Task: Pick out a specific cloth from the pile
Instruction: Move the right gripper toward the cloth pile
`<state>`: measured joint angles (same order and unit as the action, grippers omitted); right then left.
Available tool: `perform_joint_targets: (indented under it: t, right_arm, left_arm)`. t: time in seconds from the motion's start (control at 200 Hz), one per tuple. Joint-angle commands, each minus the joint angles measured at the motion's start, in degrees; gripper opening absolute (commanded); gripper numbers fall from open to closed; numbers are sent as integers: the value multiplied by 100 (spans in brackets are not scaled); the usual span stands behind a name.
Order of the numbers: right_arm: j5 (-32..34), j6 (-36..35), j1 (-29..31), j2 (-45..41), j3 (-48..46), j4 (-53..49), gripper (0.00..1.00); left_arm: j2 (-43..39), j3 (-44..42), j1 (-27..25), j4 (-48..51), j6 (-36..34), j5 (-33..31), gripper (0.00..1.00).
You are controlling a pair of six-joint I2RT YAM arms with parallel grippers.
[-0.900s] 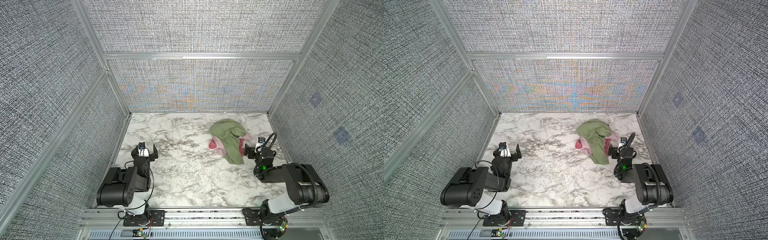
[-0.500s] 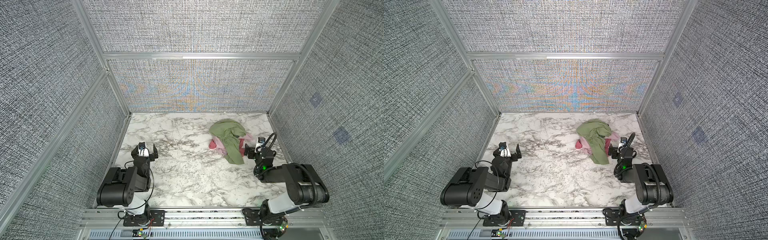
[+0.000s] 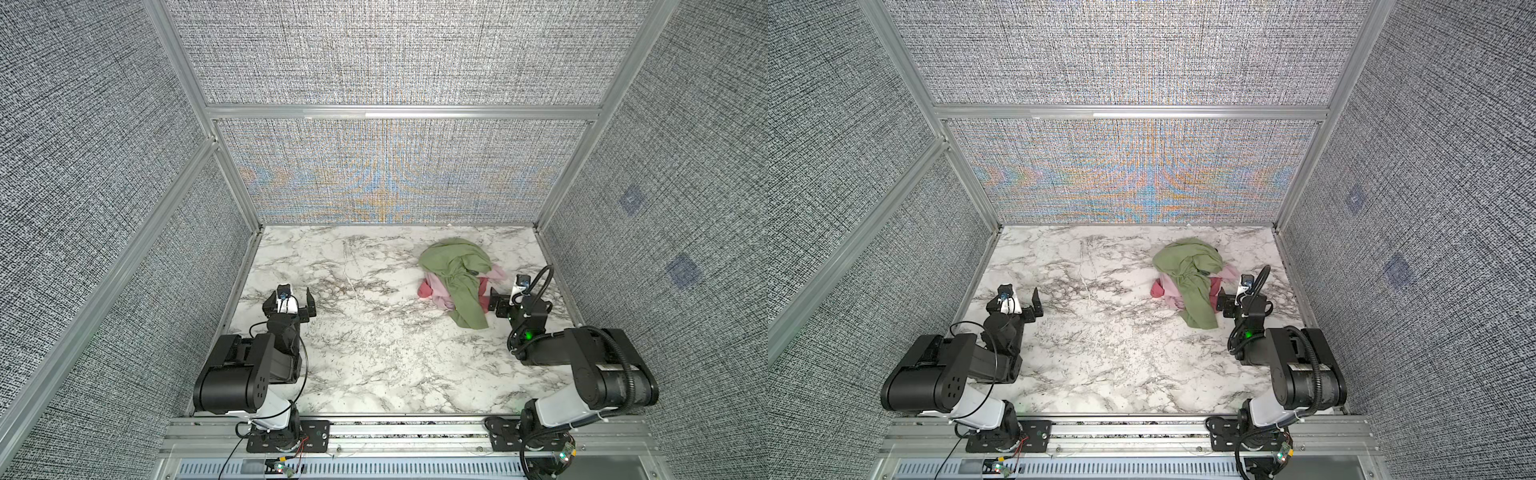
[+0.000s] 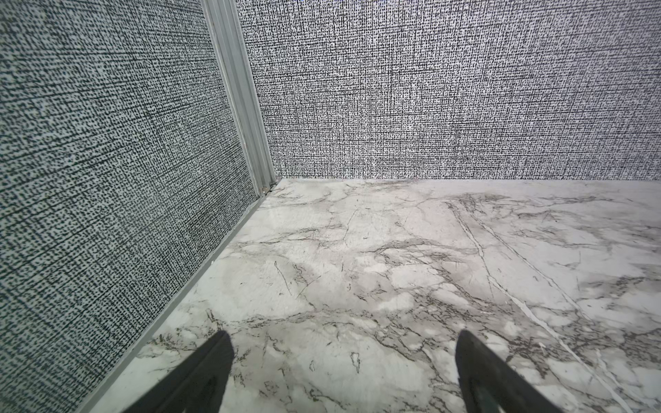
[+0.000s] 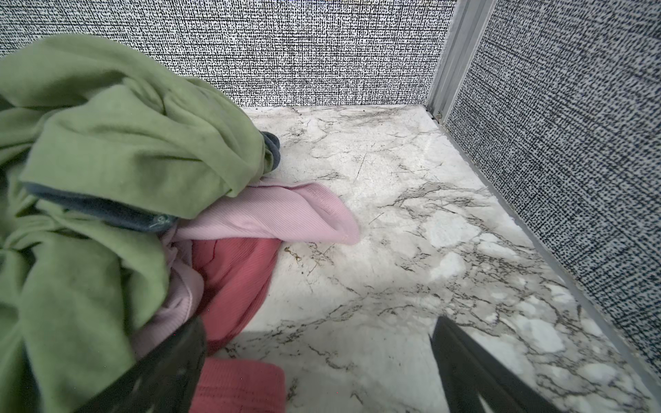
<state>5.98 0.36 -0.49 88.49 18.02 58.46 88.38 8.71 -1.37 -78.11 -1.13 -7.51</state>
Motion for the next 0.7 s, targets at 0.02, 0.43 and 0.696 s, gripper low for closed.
perform_joint_targets:
  t: [0.02, 0.43, 0.696]
  right_arm:
    - [26, 13, 5, -1, 0, 105, 100]
    - [-53, 34, -30, -1, 20, 65, 99]
    - [-202, 113, -129, -163, 35, -68, 97]
  left_arm:
    - [5, 2, 5, -205, 14, 13, 99]
    - [13, 21, 7, -163, 25, 16, 99]
    - [-393, -31, -12, 14, 51, -309, 89]
